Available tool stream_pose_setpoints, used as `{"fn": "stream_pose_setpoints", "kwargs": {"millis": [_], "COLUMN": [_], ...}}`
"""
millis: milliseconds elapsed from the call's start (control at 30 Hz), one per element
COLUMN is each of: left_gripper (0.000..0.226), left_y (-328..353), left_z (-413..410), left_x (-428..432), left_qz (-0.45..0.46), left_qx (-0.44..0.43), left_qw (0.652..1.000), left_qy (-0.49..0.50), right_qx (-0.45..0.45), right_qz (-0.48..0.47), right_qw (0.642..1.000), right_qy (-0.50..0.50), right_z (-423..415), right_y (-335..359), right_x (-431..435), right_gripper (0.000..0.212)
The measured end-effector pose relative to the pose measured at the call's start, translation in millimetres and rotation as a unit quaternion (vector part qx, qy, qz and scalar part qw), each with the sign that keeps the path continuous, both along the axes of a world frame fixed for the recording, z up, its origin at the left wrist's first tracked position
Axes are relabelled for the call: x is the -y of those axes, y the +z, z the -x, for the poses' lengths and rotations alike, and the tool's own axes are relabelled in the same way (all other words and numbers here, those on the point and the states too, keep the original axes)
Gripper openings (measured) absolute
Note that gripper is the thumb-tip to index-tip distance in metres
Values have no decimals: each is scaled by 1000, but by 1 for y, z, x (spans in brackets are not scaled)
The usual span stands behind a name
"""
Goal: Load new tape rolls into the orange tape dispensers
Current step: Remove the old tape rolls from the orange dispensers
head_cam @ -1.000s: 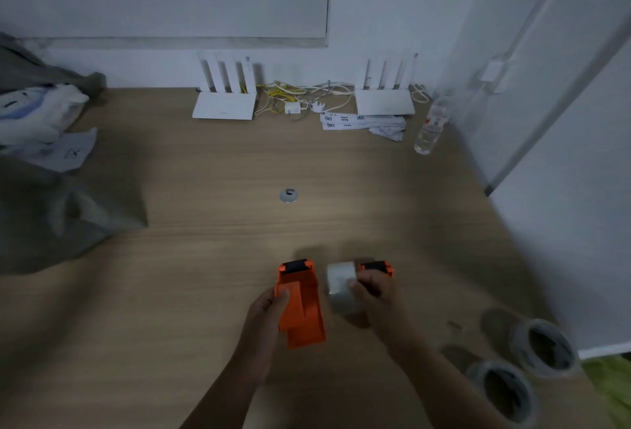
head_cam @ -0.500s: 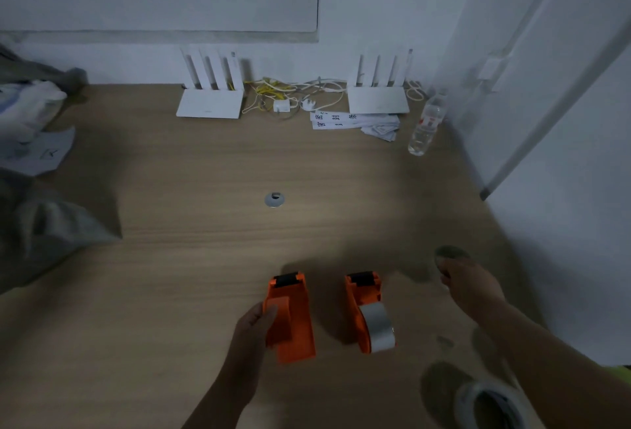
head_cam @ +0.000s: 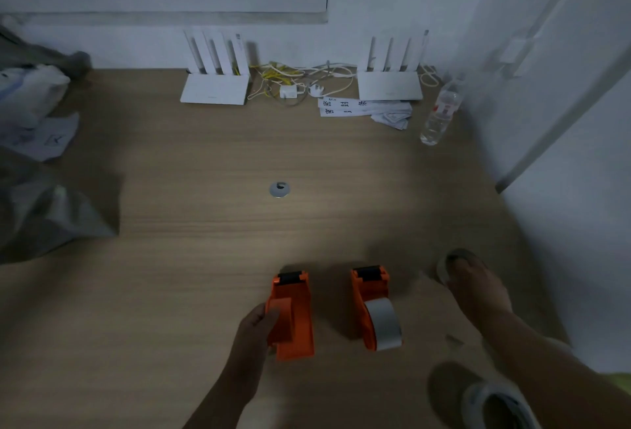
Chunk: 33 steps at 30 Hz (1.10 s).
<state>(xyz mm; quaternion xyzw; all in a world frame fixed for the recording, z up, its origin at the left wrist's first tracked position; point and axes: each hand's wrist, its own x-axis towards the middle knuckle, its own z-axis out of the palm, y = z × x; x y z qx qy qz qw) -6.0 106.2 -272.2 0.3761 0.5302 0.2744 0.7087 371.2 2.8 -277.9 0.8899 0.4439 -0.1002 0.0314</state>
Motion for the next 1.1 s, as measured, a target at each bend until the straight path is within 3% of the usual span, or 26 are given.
{"fn": "stream_pose_setpoints", "kwargs": {"millis": [67, 133, 267, 400, 567, 801, 867, 968, 1001, 1101], "left_gripper": [21, 21, 19, 18, 14, 20, 25, 48, 48, 18], "left_y": [-3, -7, -14, -15, -23, -24, -17, -2, 6, 31], "left_z": [2, 4, 11, 14, 23, 23, 21, 16, 12, -5], "left_x": [2, 4, 9, 15, 22, 20, 20, 10, 6, 0], "left_qz": [6, 9, 5, -37, -53, -40, -47, -140, -153, -153], "left_qx": [-1, 1, -14, -68, -120, -140, -162, -245, -254, -237], "left_qw": [1000, 1000, 1000, 996, 987, 985, 983, 959, 954, 959], "left_qy": [-9, -11, -19, -41, -95, -95, -67, 29, 44, 9], "right_qx": [-20, -96, -216, -357, -408, -474, -479, -461, -458, -475], "right_qz": [-56, -102, -105, -93, -107, -150, -154, -176, -187, -229], "right_qw": [998, 990, 966, 907, 870, 814, 806, 805, 802, 779], "right_qy": [12, -32, -93, -201, -257, -302, -313, -329, -334, -340], "right_z": [17, 42, 88, 122, 134, 141, 142, 146, 148, 155], "right_y": [3, 10, 6, 4, 6, 13, 15, 19, 22, 30], "right_x": [-5, -12, -15, -12, 0, 0, -1, -5, -6, -9], "right_gripper": [15, 10, 18, 22, 24, 14, 16, 27, 30, 31]}}
